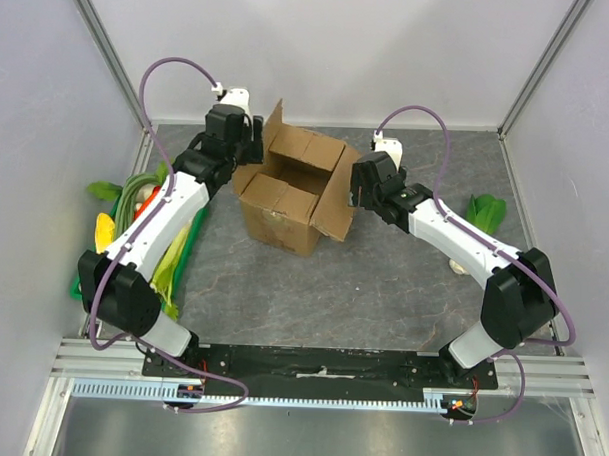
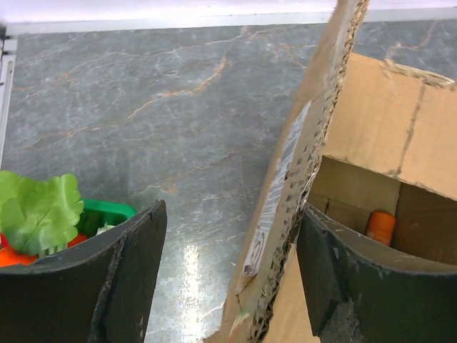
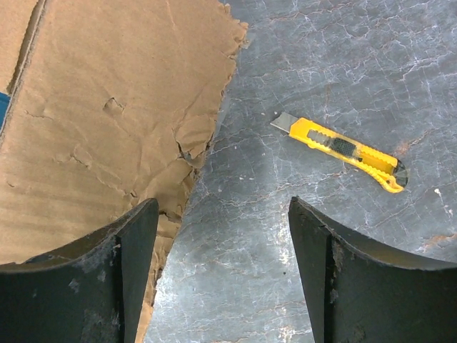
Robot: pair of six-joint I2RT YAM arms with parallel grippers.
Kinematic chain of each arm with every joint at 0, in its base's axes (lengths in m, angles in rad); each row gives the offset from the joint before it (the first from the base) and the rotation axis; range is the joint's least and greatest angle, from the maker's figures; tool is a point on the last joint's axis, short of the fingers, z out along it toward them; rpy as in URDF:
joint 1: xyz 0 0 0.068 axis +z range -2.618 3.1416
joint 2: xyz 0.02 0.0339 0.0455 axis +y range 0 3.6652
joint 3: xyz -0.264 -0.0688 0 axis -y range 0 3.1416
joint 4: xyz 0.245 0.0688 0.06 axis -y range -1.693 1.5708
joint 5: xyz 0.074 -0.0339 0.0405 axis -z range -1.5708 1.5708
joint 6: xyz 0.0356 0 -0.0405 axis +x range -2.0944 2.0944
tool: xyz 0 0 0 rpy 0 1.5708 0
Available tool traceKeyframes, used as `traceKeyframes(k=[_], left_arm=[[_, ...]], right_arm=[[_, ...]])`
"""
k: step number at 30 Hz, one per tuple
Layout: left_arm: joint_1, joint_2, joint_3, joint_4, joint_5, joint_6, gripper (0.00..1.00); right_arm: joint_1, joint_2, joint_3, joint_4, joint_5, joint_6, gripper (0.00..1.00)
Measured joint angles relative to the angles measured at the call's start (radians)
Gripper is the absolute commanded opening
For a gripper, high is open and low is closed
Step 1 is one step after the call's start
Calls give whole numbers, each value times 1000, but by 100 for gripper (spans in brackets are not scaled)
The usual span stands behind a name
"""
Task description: Unpack the express box
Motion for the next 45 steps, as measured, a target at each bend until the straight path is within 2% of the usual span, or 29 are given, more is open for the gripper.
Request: traceKeyframes(k=[9, 18, 21, 22, 25, 27, 31, 34, 45], left_arm=[[96, 5, 0, -43, -19, -29, 78], [101, 102, -11, -58, -108, -26, 76], [101, 111, -12, -64, -89, -30, 59], [101, 111, -12, -64, -75, -32, 45], [101, 111, -13, -63, -12, -50, 35], [101, 110, -18, -56, 26, -55, 35], [104, 101, -31, -34, 111, -61, 52], [109, 100, -32, -20, 157, -72, 60], [109, 100, -51, 37, 328, -119, 68]], right_arm=[[0, 27, 11, -1, -7, 2, 80], [0, 31, 23, -1, -19, 1, 80], [0, 31, 23, -1, -22, 2, 80], [0, 31, 24, -2, -23, 2, 80], [0, 31, 29, -6, -24, 2, 80], [0, 31, 36, -9, -26, 1, 80], [0, 28, 57, -11, -26, -2, 80], [0, 19, 71, -15, -26, -7, 80], [0, -9, 93, -15, -61, -25, 81]])
